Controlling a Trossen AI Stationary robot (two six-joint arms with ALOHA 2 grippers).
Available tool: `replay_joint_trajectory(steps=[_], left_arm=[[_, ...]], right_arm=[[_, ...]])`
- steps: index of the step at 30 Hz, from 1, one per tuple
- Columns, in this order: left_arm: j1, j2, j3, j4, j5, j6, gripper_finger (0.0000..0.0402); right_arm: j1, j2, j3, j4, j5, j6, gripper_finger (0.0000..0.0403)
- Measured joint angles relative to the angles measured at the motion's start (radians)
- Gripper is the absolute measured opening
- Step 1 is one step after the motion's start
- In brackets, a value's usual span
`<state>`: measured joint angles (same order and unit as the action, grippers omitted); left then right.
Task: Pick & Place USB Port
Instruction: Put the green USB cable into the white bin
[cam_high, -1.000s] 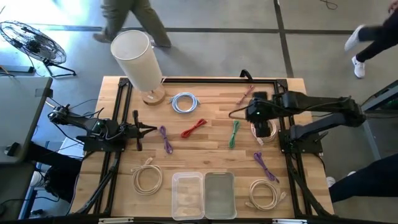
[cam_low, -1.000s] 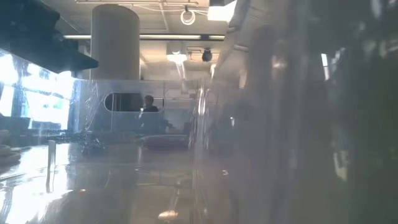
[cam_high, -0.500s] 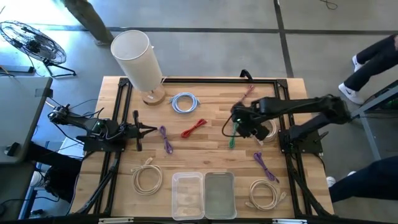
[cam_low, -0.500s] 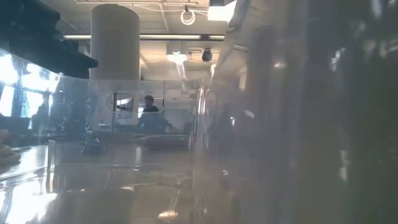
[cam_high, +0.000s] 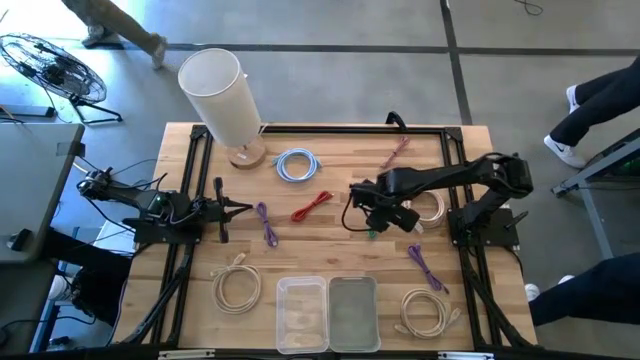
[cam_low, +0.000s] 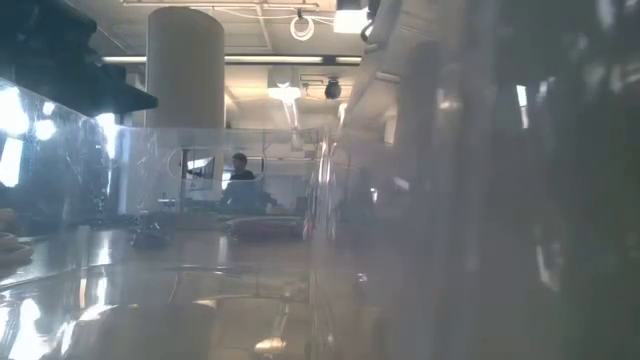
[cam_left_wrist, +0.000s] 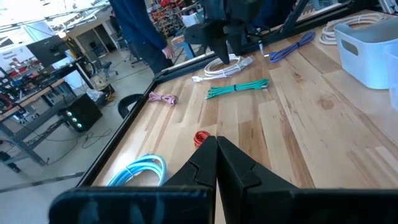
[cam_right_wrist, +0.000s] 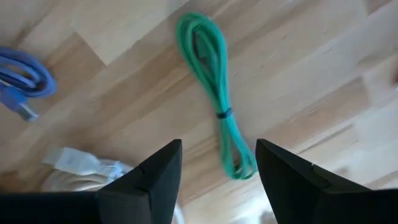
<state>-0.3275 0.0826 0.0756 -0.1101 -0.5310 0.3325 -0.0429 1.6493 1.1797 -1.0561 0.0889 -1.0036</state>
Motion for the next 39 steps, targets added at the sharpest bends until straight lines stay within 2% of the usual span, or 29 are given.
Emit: replay_joint_trajectory(steps=[5,12,26,39], left_arm=[[0.000,0.000,0.001,-0.010,-0.002,0.002,0.0000],[0.000,0.000,0.001,-0.015,-0.001,-0.001,0.0000],[0.000,0.000,0.000,-0.020,0.001,-0.016,0.0000],[0.000,0.000,0.000,-0.019,0.001,-0.019,0.0000]], right_arm=[[-0.001,0.001,0.000,0.063,-0.029,-0.068,0.0197],[-0.003,0.001,0.000,0.064,-0.086,-0.180,0.0197],[-0.007,0.113,0.000,0.095,-0.077,-0.176,0.0197],[-0.077,0.172,0.000,0.103,-0.094,-0.164,0.0197]])
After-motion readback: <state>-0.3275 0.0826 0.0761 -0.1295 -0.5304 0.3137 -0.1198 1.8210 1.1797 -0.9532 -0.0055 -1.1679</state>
